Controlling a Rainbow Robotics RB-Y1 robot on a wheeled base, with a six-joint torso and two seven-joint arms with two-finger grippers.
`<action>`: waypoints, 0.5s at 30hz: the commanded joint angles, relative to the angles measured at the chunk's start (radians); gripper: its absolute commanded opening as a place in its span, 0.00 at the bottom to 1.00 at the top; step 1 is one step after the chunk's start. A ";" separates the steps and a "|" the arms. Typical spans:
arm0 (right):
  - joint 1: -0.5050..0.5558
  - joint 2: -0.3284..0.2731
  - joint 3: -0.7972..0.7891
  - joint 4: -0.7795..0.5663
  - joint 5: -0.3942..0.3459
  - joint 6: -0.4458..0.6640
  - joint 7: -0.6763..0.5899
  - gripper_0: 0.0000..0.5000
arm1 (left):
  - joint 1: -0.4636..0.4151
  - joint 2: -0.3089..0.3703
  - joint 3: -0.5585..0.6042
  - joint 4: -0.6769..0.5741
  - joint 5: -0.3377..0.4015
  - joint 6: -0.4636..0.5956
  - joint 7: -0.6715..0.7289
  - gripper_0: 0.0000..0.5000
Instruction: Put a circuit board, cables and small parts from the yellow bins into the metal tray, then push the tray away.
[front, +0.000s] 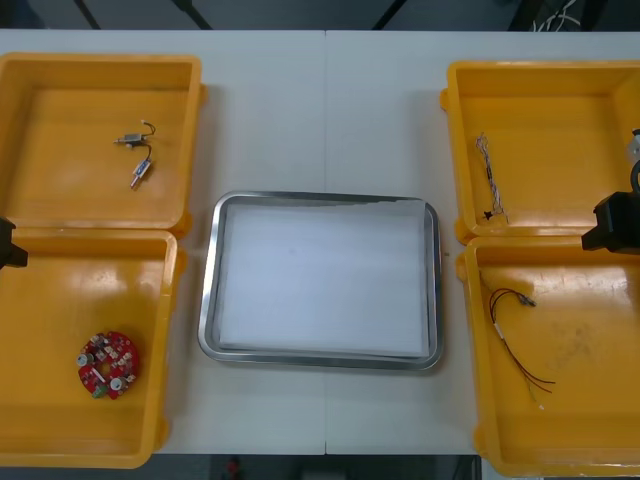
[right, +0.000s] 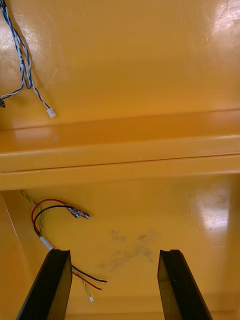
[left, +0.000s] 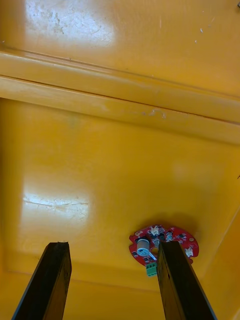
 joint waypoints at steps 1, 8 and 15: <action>0.008 0.005 -0.029 -0.029 0.008 0.005 -0.017 1.00 | 0.014 0.046 0.017 -0.014 -0.008 -0.006 -0.094 1.00; 0.008 0.005 -0.029 -0.029 0.008 0.005 -0.017 1.00 | 0.014 0.046 0.017 -0.014 -0.008 -0.006 -0.094 1.00; 0.008 0.005 -0.029 -0.029 0.008 0.005 -0.017 1.00 | 0.014 0.046 0.017 -0.014 -0.008 -0.006 -0.094 1.00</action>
